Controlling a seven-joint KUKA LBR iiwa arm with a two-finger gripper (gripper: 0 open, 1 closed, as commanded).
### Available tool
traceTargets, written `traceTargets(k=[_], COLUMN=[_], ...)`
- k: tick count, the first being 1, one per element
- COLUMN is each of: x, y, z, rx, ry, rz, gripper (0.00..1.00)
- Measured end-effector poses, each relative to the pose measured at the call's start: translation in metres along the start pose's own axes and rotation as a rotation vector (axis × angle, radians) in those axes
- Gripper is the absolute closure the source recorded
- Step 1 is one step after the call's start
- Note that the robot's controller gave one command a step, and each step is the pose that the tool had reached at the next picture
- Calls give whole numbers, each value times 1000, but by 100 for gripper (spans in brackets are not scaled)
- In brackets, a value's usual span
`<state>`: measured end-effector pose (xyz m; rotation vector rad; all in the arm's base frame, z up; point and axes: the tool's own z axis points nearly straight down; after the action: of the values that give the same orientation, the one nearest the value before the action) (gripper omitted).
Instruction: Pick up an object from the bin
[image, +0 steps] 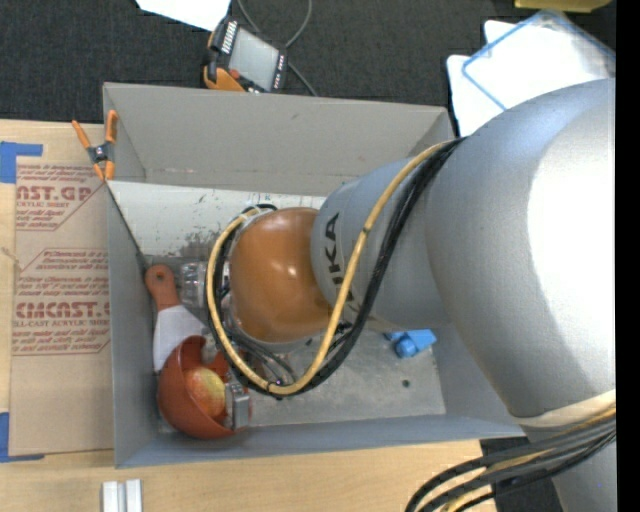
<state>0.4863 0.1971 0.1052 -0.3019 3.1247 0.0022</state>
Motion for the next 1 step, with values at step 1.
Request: traceTargets(k=[1], x=[-35], y=[18], z=[-50], rx=[-3], ry=[-15], rz=[158], gripper=[0])
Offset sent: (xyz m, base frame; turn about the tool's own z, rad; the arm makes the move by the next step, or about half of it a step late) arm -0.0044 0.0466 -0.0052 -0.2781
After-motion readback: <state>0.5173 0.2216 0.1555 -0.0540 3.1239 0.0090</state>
